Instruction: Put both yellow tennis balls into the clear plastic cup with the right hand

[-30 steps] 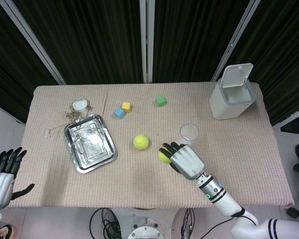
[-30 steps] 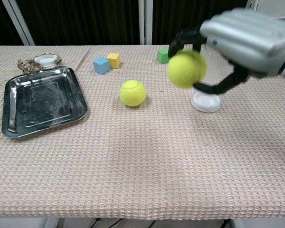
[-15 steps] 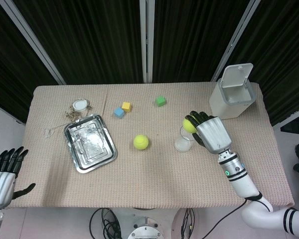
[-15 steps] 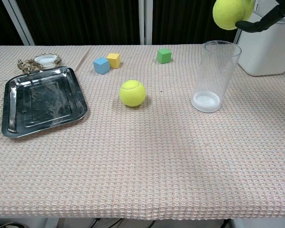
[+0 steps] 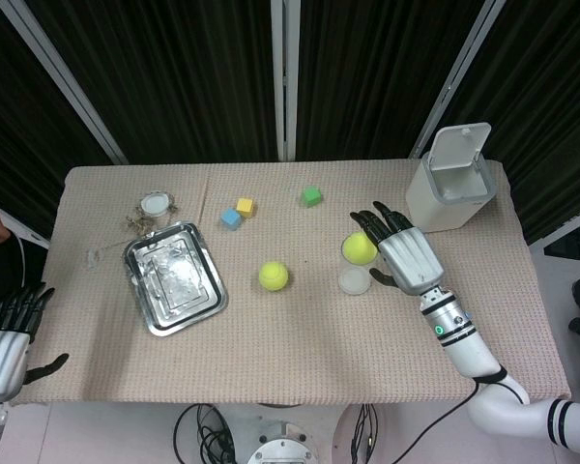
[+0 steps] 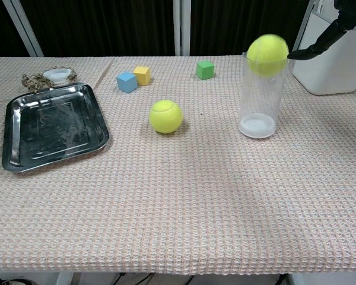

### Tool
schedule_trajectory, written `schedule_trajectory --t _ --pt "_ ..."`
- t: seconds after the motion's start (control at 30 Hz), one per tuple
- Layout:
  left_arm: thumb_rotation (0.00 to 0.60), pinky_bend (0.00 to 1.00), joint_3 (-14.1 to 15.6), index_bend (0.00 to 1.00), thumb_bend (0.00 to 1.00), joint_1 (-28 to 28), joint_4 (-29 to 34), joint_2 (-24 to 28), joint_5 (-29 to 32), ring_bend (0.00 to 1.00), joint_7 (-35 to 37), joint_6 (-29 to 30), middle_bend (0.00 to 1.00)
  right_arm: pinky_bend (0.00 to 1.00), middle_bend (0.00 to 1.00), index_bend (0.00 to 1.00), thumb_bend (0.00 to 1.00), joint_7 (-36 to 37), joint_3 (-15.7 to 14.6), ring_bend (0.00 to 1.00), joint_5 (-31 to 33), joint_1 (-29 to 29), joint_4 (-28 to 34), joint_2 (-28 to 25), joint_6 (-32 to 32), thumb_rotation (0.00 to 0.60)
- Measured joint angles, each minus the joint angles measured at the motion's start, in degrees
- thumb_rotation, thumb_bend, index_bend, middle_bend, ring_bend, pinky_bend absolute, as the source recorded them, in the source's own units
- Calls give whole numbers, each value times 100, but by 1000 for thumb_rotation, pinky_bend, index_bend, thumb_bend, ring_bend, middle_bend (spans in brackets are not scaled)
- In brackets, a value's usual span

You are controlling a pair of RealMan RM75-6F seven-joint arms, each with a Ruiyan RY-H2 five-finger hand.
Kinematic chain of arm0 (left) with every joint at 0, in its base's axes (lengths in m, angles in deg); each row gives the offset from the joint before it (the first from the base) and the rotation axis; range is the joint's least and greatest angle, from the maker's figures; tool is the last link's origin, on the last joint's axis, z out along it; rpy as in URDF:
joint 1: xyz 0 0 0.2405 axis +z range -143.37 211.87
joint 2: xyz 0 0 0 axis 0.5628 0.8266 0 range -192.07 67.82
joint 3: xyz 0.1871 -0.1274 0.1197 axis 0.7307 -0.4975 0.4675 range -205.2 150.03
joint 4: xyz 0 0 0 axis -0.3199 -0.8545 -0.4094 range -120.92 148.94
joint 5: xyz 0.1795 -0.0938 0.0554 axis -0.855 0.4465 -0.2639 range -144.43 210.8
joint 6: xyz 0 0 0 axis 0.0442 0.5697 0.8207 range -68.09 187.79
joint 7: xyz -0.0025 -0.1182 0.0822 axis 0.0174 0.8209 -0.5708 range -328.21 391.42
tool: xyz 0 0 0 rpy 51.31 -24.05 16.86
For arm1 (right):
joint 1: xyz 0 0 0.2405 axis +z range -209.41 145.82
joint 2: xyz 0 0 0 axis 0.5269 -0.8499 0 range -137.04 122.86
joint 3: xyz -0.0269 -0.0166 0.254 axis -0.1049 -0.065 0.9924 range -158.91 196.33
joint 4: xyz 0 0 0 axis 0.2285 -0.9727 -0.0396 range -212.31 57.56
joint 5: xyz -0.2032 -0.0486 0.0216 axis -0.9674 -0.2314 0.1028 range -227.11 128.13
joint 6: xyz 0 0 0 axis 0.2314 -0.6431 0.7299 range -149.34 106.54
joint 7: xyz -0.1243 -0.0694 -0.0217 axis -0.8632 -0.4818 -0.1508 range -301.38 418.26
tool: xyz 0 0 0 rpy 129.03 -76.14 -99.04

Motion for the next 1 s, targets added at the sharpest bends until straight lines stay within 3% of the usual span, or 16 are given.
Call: schedule_trajectory --t 0.33,0.6,0.77,1.0 --pt "600 0 12 62 54 24 -20 -3 -17 0 47 50 12 183 106 18 78 279 -19 2 -278 64 319 -117 -134 600" --pt "600 0 20 62 54 29 -47 -14 -45 0 69 77 12 183 106 18 93 -207 97 2 -349 467 854 22 11 600" --pt "600 0 30 62 54 73 -113 -6 -7 0 149 109 12 183 106 18 96 -904 156 3 103 870 903 452 283 600" --pt "600 0 45 62 54 118 -271 -14 24 0 327 142 12 183 95 5 97 -1966 199 3 1244 1521 549 1226 583 600"
